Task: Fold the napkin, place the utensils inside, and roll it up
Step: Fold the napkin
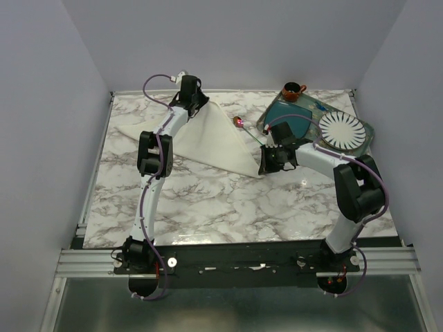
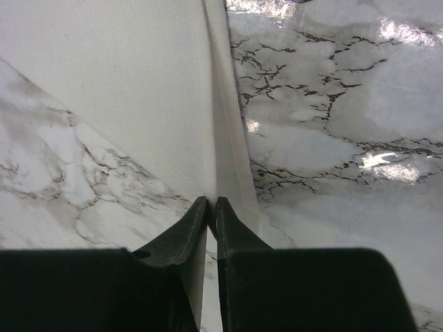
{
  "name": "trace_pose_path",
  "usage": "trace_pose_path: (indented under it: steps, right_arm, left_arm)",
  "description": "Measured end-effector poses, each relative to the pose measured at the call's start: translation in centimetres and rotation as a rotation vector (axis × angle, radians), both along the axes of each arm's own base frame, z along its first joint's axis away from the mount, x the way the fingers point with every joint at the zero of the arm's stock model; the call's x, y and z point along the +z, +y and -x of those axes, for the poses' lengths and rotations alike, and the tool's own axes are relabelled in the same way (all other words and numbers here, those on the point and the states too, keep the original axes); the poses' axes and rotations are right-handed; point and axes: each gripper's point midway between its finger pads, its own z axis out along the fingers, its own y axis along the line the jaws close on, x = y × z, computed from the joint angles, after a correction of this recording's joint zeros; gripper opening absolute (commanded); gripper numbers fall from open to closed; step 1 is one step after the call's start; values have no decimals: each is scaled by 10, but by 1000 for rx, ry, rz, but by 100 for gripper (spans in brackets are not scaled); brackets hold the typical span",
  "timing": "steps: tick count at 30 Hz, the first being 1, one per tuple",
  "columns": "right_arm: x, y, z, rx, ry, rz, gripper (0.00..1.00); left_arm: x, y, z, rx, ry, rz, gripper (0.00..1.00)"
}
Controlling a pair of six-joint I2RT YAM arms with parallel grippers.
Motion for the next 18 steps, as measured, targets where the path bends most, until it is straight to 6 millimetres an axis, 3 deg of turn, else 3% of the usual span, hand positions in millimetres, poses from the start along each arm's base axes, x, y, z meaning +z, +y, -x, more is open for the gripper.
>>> trace_pose_path:
  steps: [10, 18]
  right_arm:
    - [-2, 0, 1, 1, 2, 1, 1]
    - [-7, -3, 6, 1, 15, 7, 1]
  left_arm:
    - [3, 3, -3, 5, -23, 5, 0]
    - [-10, 6, 4, 8, 5, -2, 0]
